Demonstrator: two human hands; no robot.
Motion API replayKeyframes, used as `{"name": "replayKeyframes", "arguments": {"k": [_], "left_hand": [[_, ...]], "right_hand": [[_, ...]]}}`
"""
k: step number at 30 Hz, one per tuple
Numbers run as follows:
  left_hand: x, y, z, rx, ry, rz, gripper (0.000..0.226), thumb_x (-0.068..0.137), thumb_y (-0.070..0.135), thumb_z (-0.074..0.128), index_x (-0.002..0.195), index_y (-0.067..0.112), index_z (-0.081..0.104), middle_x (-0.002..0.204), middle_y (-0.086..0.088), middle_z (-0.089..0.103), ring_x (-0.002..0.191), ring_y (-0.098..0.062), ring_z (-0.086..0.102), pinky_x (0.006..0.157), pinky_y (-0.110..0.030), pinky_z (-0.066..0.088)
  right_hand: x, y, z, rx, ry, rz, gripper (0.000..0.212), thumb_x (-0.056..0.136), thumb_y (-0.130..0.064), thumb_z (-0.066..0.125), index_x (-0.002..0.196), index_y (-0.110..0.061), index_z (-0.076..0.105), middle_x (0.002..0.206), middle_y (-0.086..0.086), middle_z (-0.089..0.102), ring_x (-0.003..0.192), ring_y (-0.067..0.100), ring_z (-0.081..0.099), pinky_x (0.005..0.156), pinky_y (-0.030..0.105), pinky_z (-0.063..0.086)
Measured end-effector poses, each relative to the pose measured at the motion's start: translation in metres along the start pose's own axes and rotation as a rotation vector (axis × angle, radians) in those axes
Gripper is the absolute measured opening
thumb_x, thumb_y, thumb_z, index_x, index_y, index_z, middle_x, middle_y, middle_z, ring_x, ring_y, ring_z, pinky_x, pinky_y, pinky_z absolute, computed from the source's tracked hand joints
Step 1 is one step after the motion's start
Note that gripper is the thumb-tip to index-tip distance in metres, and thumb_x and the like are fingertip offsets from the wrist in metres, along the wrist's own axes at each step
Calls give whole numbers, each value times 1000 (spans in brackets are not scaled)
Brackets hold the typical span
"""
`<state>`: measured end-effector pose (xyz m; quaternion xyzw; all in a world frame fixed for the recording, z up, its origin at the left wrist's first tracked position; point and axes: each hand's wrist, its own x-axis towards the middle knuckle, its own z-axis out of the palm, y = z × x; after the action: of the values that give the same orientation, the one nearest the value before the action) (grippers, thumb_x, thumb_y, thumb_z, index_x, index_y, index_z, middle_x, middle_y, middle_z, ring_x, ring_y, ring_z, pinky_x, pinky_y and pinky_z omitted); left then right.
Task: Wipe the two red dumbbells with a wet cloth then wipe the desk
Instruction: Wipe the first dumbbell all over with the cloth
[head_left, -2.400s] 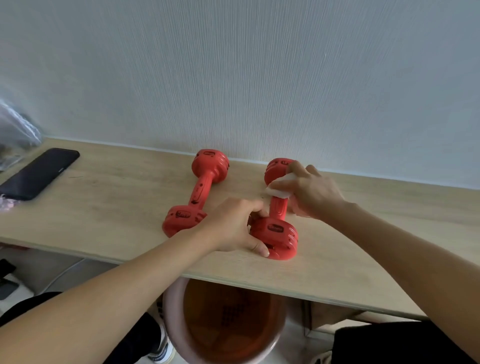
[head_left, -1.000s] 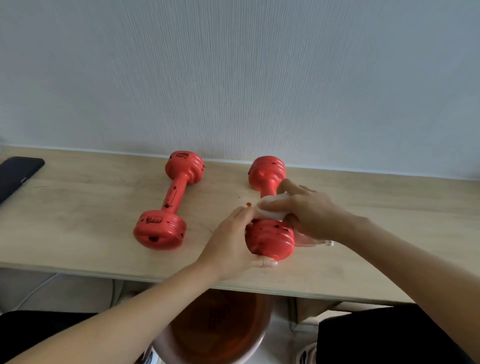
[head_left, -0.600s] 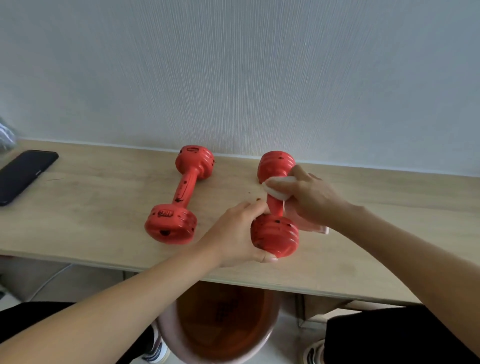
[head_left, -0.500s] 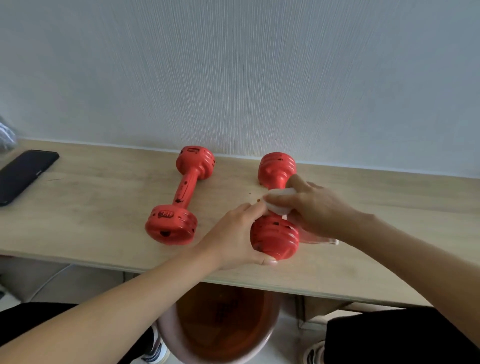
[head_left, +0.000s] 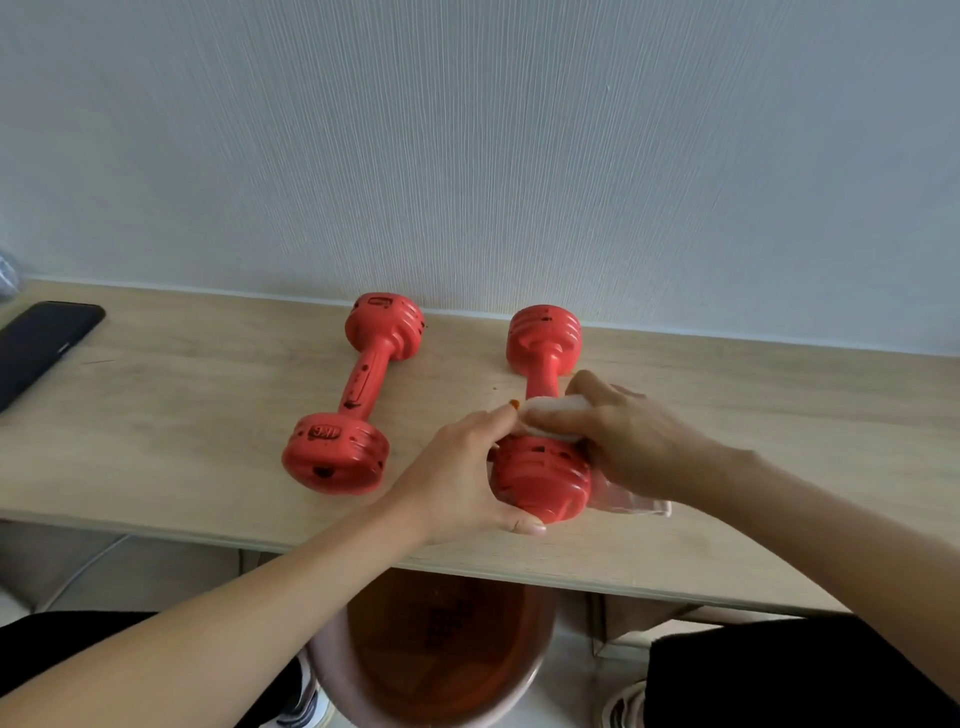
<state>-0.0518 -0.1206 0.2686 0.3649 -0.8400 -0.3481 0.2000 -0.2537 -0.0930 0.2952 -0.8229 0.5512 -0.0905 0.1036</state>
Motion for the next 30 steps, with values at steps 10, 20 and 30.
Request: {"name": "replayKeyframes", "arguments": {"k": [10, 20, 30], "left_hand": [[-4, 0, -6, -34, -14, -38, 60, 45, 34, 91, 82, 39, 45, 89, 19, 58, 89, 1, 54, 84, -23, 47], [-3, 1, -8, -52, -26, -40, 61, 46, 30, 92, 88, 35, 48, 93, 19, 57, 91, 2, 56, 86, -20, 47], [-2, 33, -15, 466, -57, -9, 76, 56, 51, 76, 118, 30, 36, 119, 8, 43, 98, -18, 57, 83, -37, 48]], "right_hand": [[44, 12, 0, -23, 74, 217, 51, 90, -12, 52, 128, -46, 49, 109, 6, 44, 102, 32, 50, 83, 44, 47], [30, 7, 1, -74, 79, 179, 58, 83, -13, 49, 124, -53, 46, 109, 1, 45, 97, 30, 52, 75, 42, 50], [49, 17, 3, -88, 94, 260, 56, 86, -15, 51, 126, -53, 45, 110, 0, 42, 102, 28, 50, 80, 40, 48]]}}
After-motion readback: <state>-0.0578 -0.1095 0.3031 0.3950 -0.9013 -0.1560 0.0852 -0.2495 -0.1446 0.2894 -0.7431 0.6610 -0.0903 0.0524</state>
